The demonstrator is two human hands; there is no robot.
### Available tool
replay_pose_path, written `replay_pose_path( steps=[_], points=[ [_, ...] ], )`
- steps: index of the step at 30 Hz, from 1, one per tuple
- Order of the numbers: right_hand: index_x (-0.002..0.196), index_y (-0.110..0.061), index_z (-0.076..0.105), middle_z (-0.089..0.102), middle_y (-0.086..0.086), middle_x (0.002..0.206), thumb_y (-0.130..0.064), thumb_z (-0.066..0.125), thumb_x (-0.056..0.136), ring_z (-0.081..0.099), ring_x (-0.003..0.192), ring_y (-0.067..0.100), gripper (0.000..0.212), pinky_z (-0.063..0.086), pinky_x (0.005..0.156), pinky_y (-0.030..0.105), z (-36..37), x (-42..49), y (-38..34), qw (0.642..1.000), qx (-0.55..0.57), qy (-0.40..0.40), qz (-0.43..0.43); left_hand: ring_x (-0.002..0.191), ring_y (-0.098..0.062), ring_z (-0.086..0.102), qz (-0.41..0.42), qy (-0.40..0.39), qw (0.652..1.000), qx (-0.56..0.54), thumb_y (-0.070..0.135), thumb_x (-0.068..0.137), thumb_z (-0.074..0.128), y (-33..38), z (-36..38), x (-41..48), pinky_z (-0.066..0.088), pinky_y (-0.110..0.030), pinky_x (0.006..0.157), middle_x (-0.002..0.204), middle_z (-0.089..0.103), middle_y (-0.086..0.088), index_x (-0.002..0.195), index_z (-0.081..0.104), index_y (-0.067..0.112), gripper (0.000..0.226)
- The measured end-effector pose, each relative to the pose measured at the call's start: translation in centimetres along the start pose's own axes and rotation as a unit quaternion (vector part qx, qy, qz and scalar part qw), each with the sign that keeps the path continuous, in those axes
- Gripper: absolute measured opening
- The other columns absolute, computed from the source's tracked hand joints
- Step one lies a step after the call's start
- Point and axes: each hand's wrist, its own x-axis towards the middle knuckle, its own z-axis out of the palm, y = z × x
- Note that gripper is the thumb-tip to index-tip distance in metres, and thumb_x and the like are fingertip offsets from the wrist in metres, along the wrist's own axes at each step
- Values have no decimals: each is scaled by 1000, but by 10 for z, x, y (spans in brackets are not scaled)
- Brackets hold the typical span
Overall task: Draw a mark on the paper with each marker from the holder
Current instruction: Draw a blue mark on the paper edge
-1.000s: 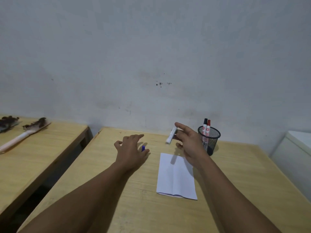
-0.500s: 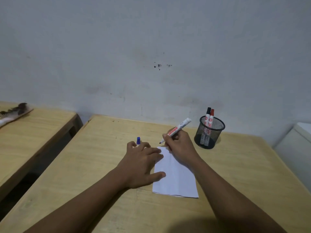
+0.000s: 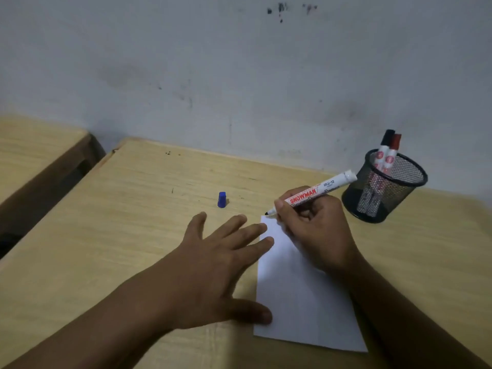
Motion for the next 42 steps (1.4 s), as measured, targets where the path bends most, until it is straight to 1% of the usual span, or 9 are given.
replay_pose_path(
  steps=[4,8,11,17,22,24,29,38,42],
  points=[
    [92,-6,72,72,-6,73,-18,68,94,69,67,6,13,52,64,18,-1,3,2,1000,1,-22,11,146,-4,-24,-11,-4,1000,3,90,72,35,2,1,-1,-13,-68,112,162,-12,21,151,-3,49,97],
    [94,-3,71,69,-9,71,-19,67,94,67,65,4,17,51,64,19,0,5,4,999,-2,-33,-1,140,-3,-38,-20,-29,999,-3,97,64,31,7,0,-8,-19,-72,107,155,-33,26,144,-23,52,107],
    [93,0,70,69,-11,68,-17,67,95,66,63,5,18,51,64,21,-1,5,4,999,7,-31,-8,137,-3,-42,-21,-30,999,-2,99,62,30,9,0,-11,-20,-73,105,152,-37,27,143,-28,52,110],
    [84,-12,69,68,-4,71,-26,65,96,66,67,19,18,56,65,33,1,4,2,998,-52,-37,-28,140,-5,-39,-18,-34,999,-3,97,63,30,8,0,-8,-18,-73,107,155,-34,25,145,-25,50,109],
    [76,-17,67,66,6,67,-25,64,96,62,69,38,22,53,64,48,1,6,0,997,-51,-33,-37,142,-1,-33,-9,-9,999,-33,93,70,32,4,0,-11,-16,-71,110,159,-21,26,150,-9,47,100],
    [75,-17,67,64,8,66,-25,64,97,61,66,37,23,52,62,45,0,6,0,997,-54,-37,-39,143,0,-31,-11,-8,999,-36,89,75,32,4,-1,-11,-13,-71,111,160,-17,26,150,-4,45,94],
    [70,-20,64,60,-10,60,-21,64,97,56,57,8,27,47,58,24,0,6,2,997,-41,-54,-29,147,-3,-21,-11,-6,999,-36,87,75,34,4,-3,-10,-9,-71,112,158,-6,23,150,1,46,92],
    [78,-10,68,64,0,68,-20,66,95,61,63,10,19,52,62,25,-2,5,3,996,-35,-69,-30,145,-2,-22,-18,-18,999,-32,87,75,33,4,-4,-11,-11,-70,112,156,-10,23,149,-3,47,92],
    [78,-10,69,65,-6,65,-18,67,95,61,60,6,19,49,60,20,-1,5,3,997,-30,-61,-26,146,-2,-22,-19,-26,999,-37,86,75,35,4,-5,-10,-13,-70,112,158,-8,21,149,-1,47,91]
  ],
)
